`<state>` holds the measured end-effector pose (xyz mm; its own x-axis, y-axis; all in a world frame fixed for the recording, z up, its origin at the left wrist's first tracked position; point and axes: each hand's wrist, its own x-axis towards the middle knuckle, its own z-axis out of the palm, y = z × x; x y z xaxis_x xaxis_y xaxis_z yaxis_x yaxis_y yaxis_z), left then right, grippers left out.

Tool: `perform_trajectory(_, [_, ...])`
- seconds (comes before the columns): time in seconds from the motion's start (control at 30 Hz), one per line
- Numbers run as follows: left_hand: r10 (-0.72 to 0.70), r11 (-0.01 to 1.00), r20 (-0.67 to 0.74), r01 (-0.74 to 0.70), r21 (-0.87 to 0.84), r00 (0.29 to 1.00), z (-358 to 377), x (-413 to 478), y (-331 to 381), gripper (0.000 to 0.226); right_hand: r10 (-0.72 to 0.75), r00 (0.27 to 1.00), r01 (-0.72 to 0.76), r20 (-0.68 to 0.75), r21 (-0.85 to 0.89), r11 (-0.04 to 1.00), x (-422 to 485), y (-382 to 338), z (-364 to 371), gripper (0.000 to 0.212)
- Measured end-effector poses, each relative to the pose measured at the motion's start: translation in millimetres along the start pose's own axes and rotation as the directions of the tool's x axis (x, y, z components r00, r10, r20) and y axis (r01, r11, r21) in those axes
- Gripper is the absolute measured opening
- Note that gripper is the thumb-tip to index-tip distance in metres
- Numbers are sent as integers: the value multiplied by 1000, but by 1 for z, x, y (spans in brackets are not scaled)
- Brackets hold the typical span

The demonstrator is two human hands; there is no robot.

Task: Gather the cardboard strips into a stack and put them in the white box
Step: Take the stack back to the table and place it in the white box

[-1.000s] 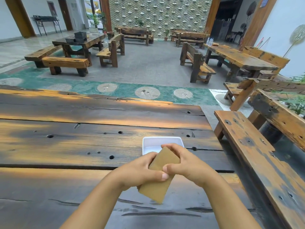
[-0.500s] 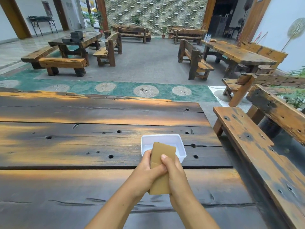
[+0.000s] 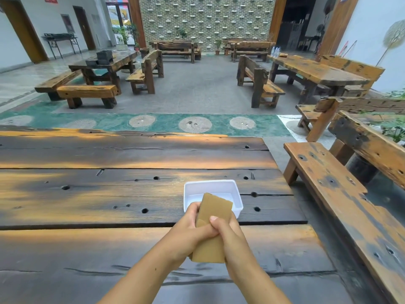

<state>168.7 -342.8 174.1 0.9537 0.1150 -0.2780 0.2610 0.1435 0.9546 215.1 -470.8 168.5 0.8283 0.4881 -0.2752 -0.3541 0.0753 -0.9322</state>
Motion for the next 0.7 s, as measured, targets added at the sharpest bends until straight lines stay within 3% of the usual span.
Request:
perform_trajectory(0.07, [13, 998, 29, -15, 60, 1000, -1, -1, 5, 61, -32, 997, 38, 73, -83, 996, 4, -12, -22, 58])
perform_trajectory(0.13, [20, 983, 66, -32, 180, 998, -3, -3, 13, 58, -83, 987, 121, 140, -283, 952, 9, -31, -45, 72])
perform_trajectory(0.23, [-20, 899, 138, -42, 435, 990, -4, -6, 26, 66, -25, 933, 243, 358, -578, 779, 20, -61, -61, 60])
perform_trajectory(0.33, [-78, 805, 176, -42, 592, 981, -4, -5, 35, 91, 116, 896, 267, 428, -729, 631, 28, -74, -62, 47])
perform_trajectory(0.5, [-130, 793, 157, 7, 609, 979, -16, 8, 36, 98, 64, 908, 223, 415, -606, 763, 41, -45, -59, 39])
perform_trajectory(0.7, [-167, 781, 97, 72, 620, 981, -46, 51, 33, 95, -70, 975, 168, 209, -497, 851, 72, -8, -47, 31])
